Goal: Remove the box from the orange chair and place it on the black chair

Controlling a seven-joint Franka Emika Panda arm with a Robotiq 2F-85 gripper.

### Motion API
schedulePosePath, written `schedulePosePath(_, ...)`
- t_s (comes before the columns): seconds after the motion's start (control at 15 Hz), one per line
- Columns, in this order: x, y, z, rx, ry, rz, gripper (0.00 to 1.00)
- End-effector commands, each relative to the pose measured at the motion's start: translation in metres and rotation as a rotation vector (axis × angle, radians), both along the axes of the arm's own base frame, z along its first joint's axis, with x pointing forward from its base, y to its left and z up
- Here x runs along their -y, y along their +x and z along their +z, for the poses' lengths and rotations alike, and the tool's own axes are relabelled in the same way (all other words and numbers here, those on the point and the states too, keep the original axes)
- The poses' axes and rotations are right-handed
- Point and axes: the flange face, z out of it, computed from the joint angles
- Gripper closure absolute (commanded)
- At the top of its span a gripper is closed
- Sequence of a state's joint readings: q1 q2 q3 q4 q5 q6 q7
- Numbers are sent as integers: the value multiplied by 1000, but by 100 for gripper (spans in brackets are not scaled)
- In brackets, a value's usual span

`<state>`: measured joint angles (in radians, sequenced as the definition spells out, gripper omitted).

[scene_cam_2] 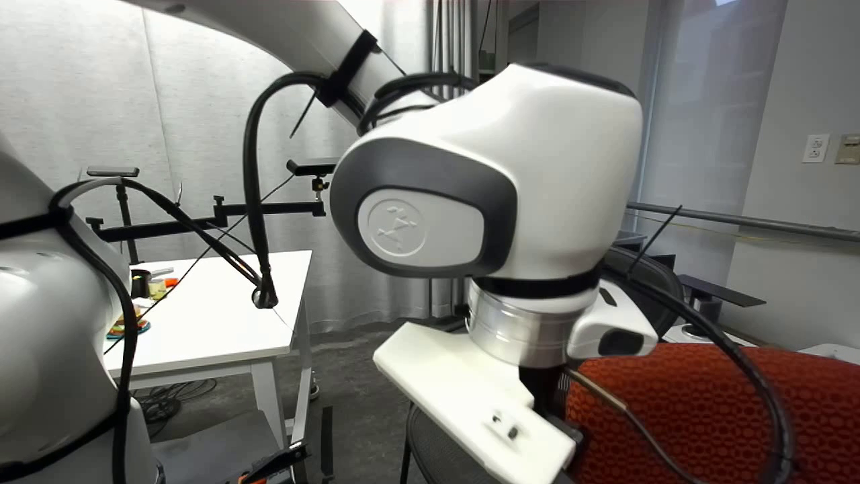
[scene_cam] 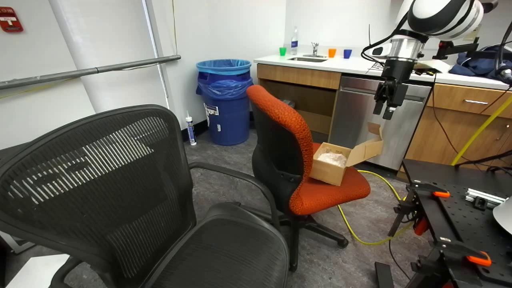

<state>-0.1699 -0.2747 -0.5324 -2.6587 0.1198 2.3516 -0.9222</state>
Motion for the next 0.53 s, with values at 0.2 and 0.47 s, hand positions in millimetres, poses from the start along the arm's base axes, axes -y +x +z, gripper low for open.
schedulePosePath(0.2,27,9,-65,-48,-42,212,67)
schedulePosePath(0.47,10,27,-90,-3,-33,348,95)
